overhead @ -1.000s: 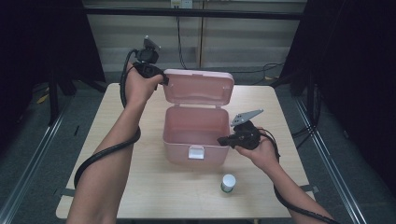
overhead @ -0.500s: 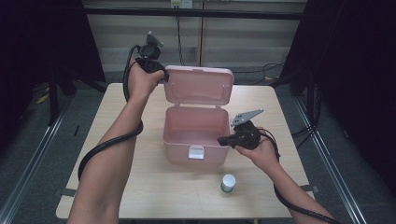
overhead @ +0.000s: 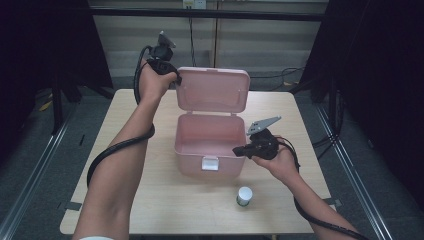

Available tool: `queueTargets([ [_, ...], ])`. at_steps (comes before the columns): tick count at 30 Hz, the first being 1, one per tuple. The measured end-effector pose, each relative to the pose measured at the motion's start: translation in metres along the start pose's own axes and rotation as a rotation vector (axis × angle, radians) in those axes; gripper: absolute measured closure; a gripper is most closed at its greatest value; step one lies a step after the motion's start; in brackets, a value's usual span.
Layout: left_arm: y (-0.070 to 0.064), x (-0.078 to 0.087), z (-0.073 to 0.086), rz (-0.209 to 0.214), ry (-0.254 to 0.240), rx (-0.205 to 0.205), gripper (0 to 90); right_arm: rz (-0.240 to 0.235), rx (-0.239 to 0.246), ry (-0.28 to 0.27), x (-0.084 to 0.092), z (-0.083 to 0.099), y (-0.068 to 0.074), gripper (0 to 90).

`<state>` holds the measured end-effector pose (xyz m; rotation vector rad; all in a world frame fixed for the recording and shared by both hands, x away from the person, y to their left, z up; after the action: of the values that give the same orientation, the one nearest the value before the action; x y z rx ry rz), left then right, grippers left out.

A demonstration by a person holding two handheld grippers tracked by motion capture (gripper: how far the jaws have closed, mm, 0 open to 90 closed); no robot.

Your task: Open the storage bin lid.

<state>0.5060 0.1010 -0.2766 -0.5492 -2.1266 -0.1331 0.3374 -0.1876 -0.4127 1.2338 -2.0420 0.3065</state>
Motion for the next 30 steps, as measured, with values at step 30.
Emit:
queueTargets([
  [30, 0.012, -0.031, -0.017, 0.002, 0.000, 0.032, 85.2, -0.012, 0.008, 0.004, 0.000, -0.001, -0.002, 90.0],
])
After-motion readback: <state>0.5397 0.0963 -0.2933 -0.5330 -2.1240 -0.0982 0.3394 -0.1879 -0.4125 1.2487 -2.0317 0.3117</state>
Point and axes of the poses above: each handheld gripper's, and its own axes: x roughly backward along the jaws, z roughly out of its underside, y roughly to its left, the point moved 1 cm from there along -x, roughly forward along the jaws, and after that the axes turned 4 degrees about -z, right-handed, at the moved point
